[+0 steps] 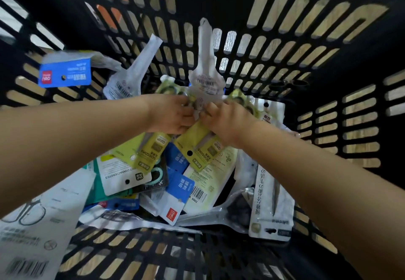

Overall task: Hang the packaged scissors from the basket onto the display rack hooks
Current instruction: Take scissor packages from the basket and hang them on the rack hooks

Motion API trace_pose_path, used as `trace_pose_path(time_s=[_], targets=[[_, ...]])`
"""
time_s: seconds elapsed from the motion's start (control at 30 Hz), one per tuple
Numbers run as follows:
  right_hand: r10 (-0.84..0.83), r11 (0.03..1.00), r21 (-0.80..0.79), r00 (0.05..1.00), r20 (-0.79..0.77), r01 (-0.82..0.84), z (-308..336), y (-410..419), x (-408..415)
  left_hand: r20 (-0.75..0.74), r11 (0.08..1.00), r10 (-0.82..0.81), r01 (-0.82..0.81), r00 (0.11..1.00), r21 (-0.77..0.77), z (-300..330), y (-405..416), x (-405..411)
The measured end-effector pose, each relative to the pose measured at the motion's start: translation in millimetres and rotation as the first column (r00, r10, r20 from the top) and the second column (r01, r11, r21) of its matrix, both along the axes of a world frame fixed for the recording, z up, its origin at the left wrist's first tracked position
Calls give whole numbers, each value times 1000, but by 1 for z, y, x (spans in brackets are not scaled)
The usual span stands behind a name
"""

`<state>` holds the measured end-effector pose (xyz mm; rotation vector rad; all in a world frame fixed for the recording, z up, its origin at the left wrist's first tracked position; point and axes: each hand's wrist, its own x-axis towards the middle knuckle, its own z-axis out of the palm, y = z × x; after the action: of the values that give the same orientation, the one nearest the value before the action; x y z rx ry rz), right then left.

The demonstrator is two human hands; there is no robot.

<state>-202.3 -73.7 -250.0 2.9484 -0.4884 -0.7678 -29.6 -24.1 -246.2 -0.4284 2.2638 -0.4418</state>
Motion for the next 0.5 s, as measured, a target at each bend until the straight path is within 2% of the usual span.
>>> trace_pose_path(time_s=[0.07, 0.13, 0.3, 0.37, 0.43, 0.47, 0.5], targets=[[-6, 999, -40, 998, -57, 3, -1, -2, -2, 92, 1000, 0, 0, 996, 0, 1, -4, 0], [-26, 999, -34, 995, -92, 23, -1, -4, -4, 202, 995, 61, -75, 978, 61, 4, -6, -2], [-84, 994, 67, 993, -85, 90, 6, -5, -18, 293, 971, 189, -223, 937, 88, 21, -2, -7], [-203, 963, 165, 977, -71, 212, 15, -6, -26, 253, 958, 255, -279, 933, 64, 29, -1, -1], [-357, 893, 270, 932, -63, 361, 21, -9, -33, 134, 877, 458, -471, 879, 94, 37, 0, 4], [-440, 842, 323, 896, -55, 433, 24, -11, -36, 50, 791, 594, -594, 803, 147, 41, 1, 7], [-539, 769, 386, 842, -36, 509, 26, -14, -38, -46, 671, 730, -702, 682, 237, 45, 3, 9]])
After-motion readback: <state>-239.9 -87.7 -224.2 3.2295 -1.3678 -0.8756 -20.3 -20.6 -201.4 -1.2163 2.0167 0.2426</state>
